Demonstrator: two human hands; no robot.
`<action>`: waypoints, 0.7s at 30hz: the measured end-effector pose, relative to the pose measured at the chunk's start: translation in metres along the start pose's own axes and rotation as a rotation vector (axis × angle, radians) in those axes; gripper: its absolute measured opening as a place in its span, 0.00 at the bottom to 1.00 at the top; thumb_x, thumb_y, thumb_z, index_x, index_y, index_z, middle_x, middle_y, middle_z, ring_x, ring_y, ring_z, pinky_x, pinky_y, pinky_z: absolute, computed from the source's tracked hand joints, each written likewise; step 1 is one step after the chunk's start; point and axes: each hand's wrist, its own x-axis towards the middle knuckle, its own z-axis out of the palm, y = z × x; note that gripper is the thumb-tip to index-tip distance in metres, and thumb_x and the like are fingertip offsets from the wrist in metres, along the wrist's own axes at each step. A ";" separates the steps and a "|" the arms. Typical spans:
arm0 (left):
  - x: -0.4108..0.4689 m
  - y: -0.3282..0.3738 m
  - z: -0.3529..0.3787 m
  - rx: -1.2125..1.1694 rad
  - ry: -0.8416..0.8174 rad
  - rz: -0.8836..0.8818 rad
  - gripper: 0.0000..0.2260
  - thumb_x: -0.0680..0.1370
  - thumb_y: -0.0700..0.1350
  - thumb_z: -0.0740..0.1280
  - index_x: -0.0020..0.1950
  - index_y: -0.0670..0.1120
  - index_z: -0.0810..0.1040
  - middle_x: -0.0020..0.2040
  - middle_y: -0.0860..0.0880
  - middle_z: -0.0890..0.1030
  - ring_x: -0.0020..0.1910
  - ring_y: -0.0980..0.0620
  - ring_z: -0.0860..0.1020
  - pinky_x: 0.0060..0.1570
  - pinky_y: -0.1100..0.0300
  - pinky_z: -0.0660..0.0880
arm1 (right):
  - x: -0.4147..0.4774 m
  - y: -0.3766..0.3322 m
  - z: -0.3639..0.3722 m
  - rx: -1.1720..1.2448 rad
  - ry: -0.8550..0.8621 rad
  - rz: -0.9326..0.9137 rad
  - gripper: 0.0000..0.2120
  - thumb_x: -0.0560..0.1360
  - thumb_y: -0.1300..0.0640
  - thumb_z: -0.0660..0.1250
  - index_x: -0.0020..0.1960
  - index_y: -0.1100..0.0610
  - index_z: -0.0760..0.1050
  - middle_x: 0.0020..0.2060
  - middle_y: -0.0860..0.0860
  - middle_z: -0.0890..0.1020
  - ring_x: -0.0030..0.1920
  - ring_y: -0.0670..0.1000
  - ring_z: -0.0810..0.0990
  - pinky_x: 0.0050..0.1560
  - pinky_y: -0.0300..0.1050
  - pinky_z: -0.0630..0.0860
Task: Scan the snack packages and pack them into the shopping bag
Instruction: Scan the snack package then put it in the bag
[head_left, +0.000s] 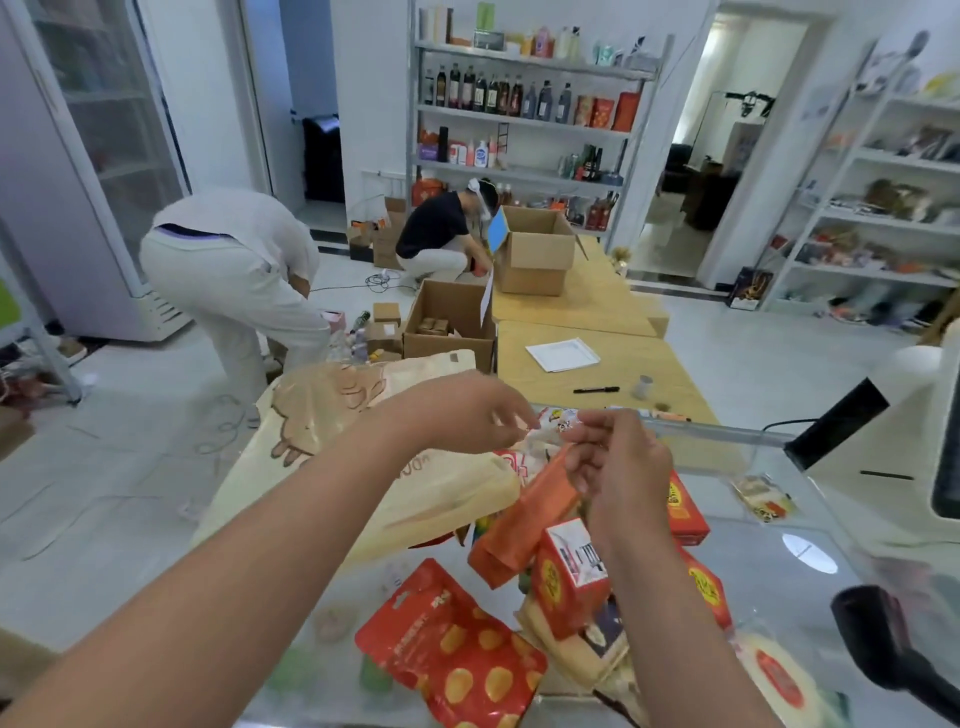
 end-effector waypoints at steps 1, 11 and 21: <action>0.013 0.009 0.008 -0.030 0.053 0.017 0.11 0.79 0.49 0.64 0.61 0.57 0.79 0.56 0.55 0.81 0.51 0.57 0.79 0.54 0.55 0.77 | 0.009 -0.005 -0.011 0.000 0.023 -0.022 0.13 0.77 0.65 0.55 0.38 0.63 0.74 0.26 0.56 0.78 0.20 0.50 0.70 0.19 0.35 0.60; 0.114 0.095 0.081 -0.083 0.127 -0.092 0.14 0.79 0.50 0.64 0.64 0.57 0.76 0.59 0.54 0.80 0.59 0.54 0.76 0.57 0.57 0.73 | 0.135 0.033 -0.166 -0.867 0.056 0.062 0.12 0.73 0.55 0.67 0.55 0.52 0.73 0.52 0.55 0.79 0.51 0.56 0.78 0.50 0.50 0.75; 0.124 0.124 0.112 -0.102 0.126 -0.295 0.15 0.79 0.55 0.62 0.66 0.62 0.71 0.58 0.58 0.77 0.54 0.55 0.78 0.54 0.55 0.76 | 0.178 0.096 -0.205 -1.286 -0.101 0.188 0.38 0.66 0.38 0.73 0.68 0.55 0.65 0.60 0.58 0.76 0.61 0.61 0.74 0.56 0.53 0.73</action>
